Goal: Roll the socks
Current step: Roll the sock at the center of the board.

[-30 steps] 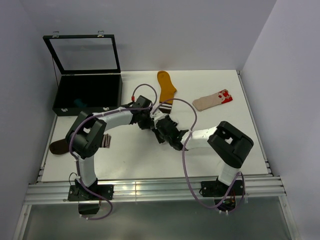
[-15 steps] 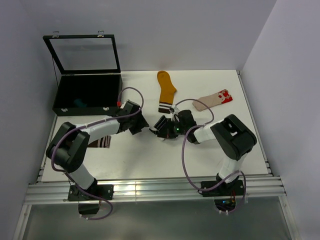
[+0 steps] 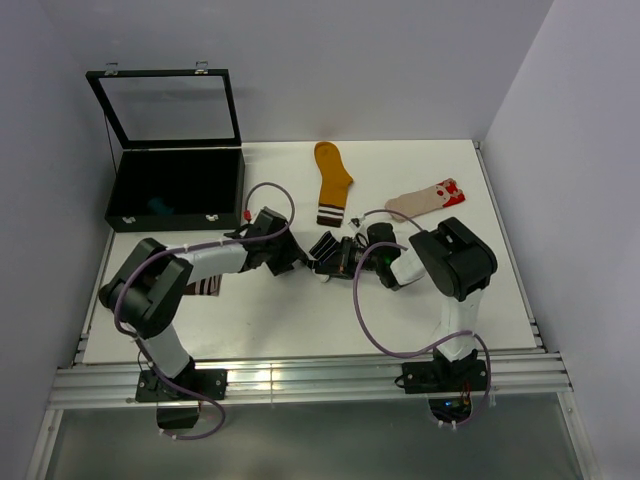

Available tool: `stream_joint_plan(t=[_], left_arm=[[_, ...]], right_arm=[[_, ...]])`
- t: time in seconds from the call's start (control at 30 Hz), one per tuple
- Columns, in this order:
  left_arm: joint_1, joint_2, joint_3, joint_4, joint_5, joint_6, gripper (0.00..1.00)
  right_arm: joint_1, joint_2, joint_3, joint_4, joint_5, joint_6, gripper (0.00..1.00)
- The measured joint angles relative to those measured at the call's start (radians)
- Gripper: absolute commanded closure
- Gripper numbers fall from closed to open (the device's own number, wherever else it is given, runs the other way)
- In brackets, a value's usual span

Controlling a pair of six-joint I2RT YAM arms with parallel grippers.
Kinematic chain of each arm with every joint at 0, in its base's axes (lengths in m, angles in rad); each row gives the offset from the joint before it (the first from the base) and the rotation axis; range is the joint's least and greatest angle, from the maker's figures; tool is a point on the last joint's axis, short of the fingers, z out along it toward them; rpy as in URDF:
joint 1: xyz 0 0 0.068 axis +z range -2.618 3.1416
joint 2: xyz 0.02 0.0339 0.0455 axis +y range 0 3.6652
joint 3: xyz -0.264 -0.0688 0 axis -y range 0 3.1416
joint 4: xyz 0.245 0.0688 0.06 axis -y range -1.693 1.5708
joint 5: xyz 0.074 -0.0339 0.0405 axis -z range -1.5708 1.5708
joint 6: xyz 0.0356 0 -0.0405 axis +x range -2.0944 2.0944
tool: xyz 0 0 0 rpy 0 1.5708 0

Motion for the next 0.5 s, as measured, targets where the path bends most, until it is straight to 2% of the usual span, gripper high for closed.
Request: stream_joint_plan(t=[0.33, 0.5], left_arm=[[-0.002, 0.071, 0.058, -0.004, 0.015, -0.019, 0.48], [-0.003, 0.098, 0.087, -0.014, 0.017, -0.021, 0.62]], right_arm=[[-0.01, 0.018, -0.016, 0.051, -0.007, 0.049, 1.0], [-0.011, 0.019, -0.016, 0.051, -0.006, 0.053, 0.98]])
